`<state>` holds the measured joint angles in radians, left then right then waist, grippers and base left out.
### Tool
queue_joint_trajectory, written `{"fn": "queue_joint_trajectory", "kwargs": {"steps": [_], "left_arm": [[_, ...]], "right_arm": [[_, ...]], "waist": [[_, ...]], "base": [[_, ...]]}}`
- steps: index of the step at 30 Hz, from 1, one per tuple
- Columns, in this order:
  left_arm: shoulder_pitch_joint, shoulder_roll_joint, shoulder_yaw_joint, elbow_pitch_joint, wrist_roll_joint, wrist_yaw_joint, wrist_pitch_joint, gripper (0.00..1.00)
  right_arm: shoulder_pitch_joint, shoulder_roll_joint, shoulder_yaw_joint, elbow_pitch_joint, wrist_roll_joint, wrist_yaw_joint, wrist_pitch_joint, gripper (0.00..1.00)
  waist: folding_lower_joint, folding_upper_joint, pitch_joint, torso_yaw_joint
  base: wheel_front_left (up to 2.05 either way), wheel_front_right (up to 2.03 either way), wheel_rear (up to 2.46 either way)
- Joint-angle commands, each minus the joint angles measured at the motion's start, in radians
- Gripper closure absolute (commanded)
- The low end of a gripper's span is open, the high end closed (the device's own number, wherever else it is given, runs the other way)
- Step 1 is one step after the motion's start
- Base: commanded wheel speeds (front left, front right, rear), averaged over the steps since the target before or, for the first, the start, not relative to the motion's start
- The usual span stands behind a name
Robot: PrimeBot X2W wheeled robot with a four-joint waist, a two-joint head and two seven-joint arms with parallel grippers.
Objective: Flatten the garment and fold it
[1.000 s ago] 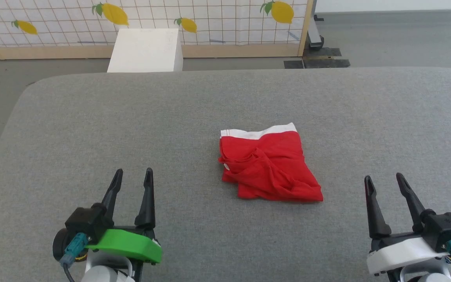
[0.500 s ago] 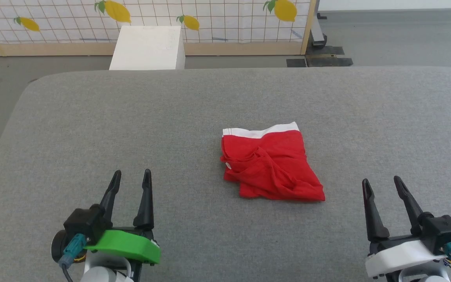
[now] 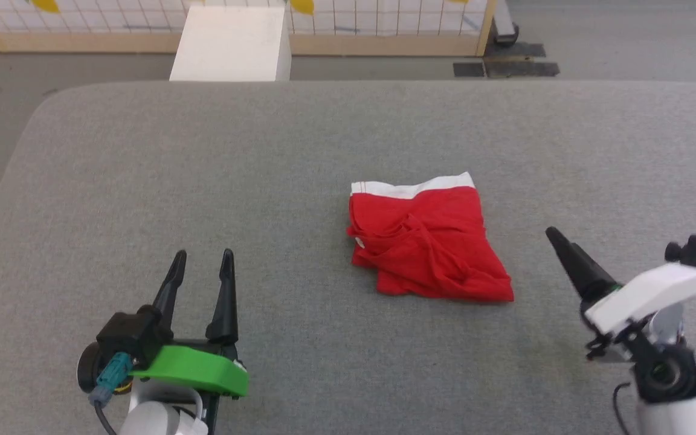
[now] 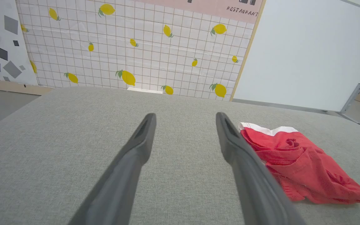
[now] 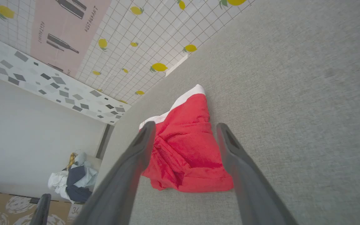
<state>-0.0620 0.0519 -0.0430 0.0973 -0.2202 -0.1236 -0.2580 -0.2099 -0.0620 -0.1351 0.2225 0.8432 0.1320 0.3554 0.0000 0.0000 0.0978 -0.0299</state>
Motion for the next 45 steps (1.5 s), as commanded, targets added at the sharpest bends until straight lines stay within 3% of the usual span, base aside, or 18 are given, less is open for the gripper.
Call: {"fn": "queue_joint_trajectory", "kwargs": {"steps": [1,9,15,22,23,24,27,33,38,45], "left_arm": [[-0.026,-0.002,-0.002,-0.006,0.005,-0.007,-0.004,0.0],[-0.07,-0.002,-0.014,-0.021,0.003,-0.007,-0.004,0.0],[-0.099,-0.002,-0.027,-0.023,-0.006,-0.007,-0.004,0.0],[-0.111,-0.002,-0.034,-0.024,-0.012,-0.007,-0.004,0.0],[-0.11,-0.002,-0.033,-0.024,-0.012,-0.007,-0.004,0.0],[-0.11,-0.002,-0.032,-0.023,-0.012,-0.007,-0.004,0.0],[-0.106,-0.002,-0.03,-0.022,-0.011,-0.007,-0.004,0.0],[-0.096,-0.002,-0.018,-0.022,-0.008,-0.007,-0.004,0.0],[-0.09,-0.002,-0.01,-0.026,0.001,-0.007,-0.004,0.0],[-0.089,0.0,-0.008,-0.034,0.019,-0.007,-0.004,0.0]], "right_arm": [[-0.044,-0.009,-0.034,0.04,0.017,-0.001,0.063,0.0],[-0.304,0.001,-0.24,0.343,0.053,-0.001,0.448,0.0],[-0.431,0.005,-0.325,0.477,-0.068,-0.001,0.589,0.0],[-0.484,0.01,-0.37,0.524,-0.17,-0.001,0.688,0.0],[-0.49,0.011,-0.37,0.528,-0.167,-0.001,0.705,0.1],[-0.494,0.011,-0.365,0.531,-0.16,-0.001,0.716,0.47],[-0.493,0.011,-0.342,0.534,-0.148,-0.001,0.73,1.0],[-0.473,0.012,-0.275,0.471,-0.166,-0.001,0.711,1.0],[-0.443,0.008,-0.134,0.326,-0.246,-0.001,0.665,1.0],[-0.384,-0.116,0.141,0.151,-0.461,-0.001,0.588,1.0]], "waist": [[0.0,0.0,0.038,0.029],[0.0,0.0,0.116,0.096],[0.0,0.0,0.152,0.147],[0.0,0.0,0.164,0.19],[0.0,0.0,0.165,0.194],[0.0,0.0,0.164,0.196],[0.0,0.0,0.159,0.201],[0.0,0.0,0.142,0.182],[0.0,0.0,0.128,0.123],[0.0,0.0,0.126,-0.018]], "base": [[0.0,0.0,0.0],[0.0,0.0,0.0],[0.0,0.0,0.0],[0.0,0.0,0.0],[0.0,0.0,0.0],[0.0,0.0,0.0],[0.0,0.0,0.0],[0.0,0.0,0.0],[0.0,0.0,0.0],[0.0,0.0,0.0]]}}
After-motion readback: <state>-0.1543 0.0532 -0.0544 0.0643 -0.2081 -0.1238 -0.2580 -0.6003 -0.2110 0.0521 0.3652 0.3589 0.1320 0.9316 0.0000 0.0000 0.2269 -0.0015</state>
